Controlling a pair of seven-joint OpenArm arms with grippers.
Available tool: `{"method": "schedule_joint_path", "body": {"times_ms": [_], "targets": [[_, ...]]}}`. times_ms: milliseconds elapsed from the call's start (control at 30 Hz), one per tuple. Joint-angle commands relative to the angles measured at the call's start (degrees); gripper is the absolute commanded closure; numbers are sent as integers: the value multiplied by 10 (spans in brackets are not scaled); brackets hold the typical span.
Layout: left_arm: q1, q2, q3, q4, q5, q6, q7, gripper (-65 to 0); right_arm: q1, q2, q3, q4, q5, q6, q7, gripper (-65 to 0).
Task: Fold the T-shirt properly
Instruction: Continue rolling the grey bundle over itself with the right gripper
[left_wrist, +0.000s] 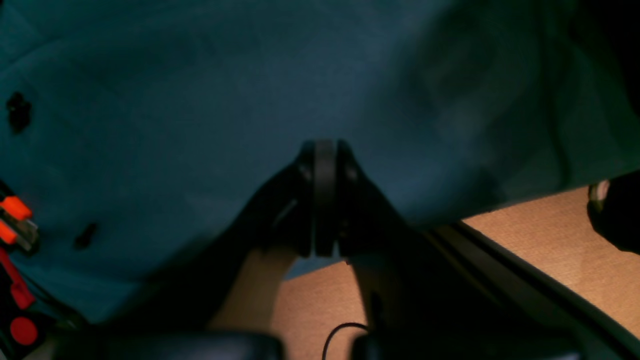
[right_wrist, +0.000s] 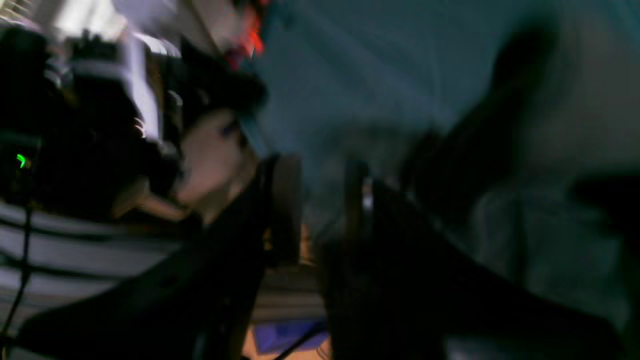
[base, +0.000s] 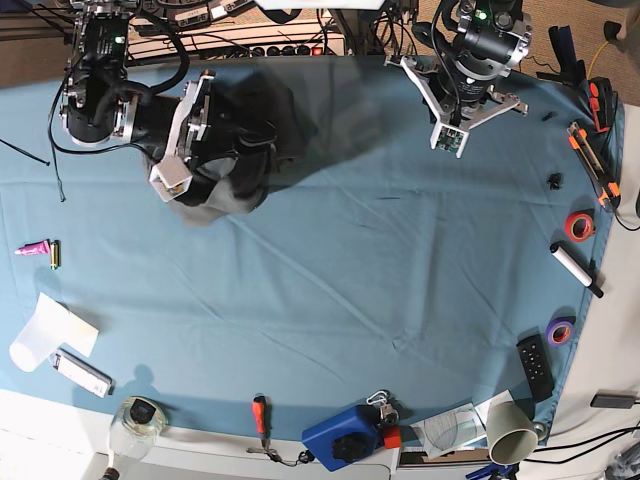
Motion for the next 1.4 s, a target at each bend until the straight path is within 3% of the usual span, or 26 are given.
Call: {"method": "schedule_joint_path", "body": {"times_ms": [0,133,300,467,600,800,900,1100,1367], "targets": [[2,0,1,10,1,3,-10,0,12,5,3,19,20,1,12,-155],[8,0,1,10,1,3,-10,0,37,5,24,48,20,1,12,-155],[10,0,1,10,1,3,-11,0,60,5,119,57,-78,1,12,-150],[10,1,1,10,-2,3,-15,0,63,6,220,57,-118,1,16,-46],[10,7,1,10,-2,3,-16,0,35,10,238,57,-118,1,12,-42],[10,10,1,10,-2,2,-17,0,14,6,170,56,-210,1,12,-42],[10,10,1,10,-2,2,-17,0,14,7,104,43,-250,1,12,-42],[9,10,1,10,-2,2,-17,0,21,7,-41,-15,-326,-3,72,-42],[9,10,1,10,-2,2,-17,0,56,6,-168,-40,-310,1,77,-42]]}}
